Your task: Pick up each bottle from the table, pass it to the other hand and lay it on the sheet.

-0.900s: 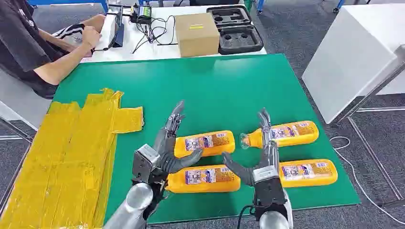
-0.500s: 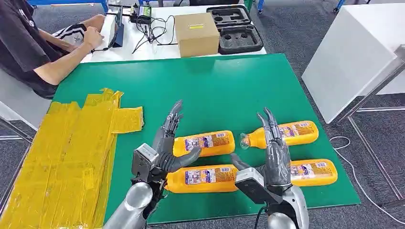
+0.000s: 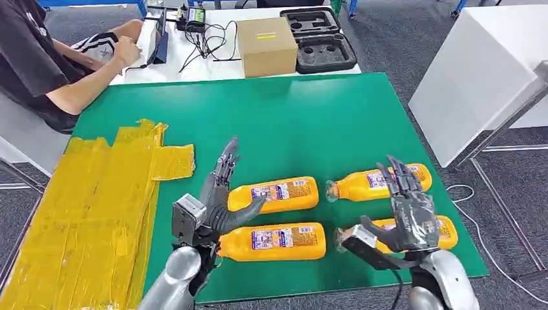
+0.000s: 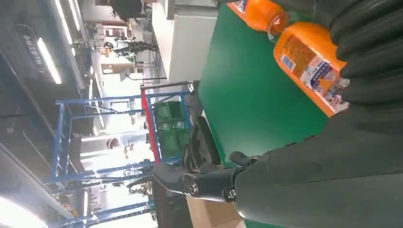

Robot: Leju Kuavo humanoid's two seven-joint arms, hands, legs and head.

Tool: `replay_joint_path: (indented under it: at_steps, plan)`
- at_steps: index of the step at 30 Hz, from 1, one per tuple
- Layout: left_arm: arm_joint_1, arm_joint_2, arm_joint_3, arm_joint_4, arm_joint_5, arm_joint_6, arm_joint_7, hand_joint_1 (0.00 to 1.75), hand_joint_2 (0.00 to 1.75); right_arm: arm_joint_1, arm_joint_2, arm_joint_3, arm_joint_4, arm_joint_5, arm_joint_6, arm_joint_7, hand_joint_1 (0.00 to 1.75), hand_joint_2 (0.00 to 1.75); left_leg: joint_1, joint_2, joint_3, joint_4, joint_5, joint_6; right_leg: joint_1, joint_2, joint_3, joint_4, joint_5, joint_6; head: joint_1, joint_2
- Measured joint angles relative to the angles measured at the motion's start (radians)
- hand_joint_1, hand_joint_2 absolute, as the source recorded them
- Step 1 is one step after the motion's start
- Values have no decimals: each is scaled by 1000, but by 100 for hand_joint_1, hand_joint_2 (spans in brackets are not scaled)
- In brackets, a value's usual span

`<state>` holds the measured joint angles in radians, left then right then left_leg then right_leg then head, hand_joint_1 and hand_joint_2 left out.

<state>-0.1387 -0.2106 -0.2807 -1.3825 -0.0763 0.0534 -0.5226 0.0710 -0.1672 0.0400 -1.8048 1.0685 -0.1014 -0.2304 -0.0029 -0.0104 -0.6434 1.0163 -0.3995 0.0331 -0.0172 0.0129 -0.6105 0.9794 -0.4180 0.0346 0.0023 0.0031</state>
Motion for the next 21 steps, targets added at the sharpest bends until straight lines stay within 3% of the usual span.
replay_joint_path:
  at_steps: [6, 12, 21]
  plan:
    - [14, 2, 19, 7, 22, -8, -11, 0, 175, 4, -142, -161, 34, -83, 188, -60, 0, 175, -1, 0, 0, 0, -1, 1, 0, 0, 0, 0, 0, 0, -1, 0]
    - [13, 10, 22, 20, 37, -8, -20, 0, 175, 24, -244, -284, 75, -141, 273, -108, 0, 175, -1, 1, 0, 0, -1, 2, 0, 0, 0, 0, 0, 0, -1, 0]
    - [13, 10, 23, 21, 39, -8, -20, 0, 175, 27, -268, -313, 90, -151, 284, -114, 0, 175, -1, 1, 0, 0, -1, 2, 0, 0, -1, 0, 0, 0, 0, 0]
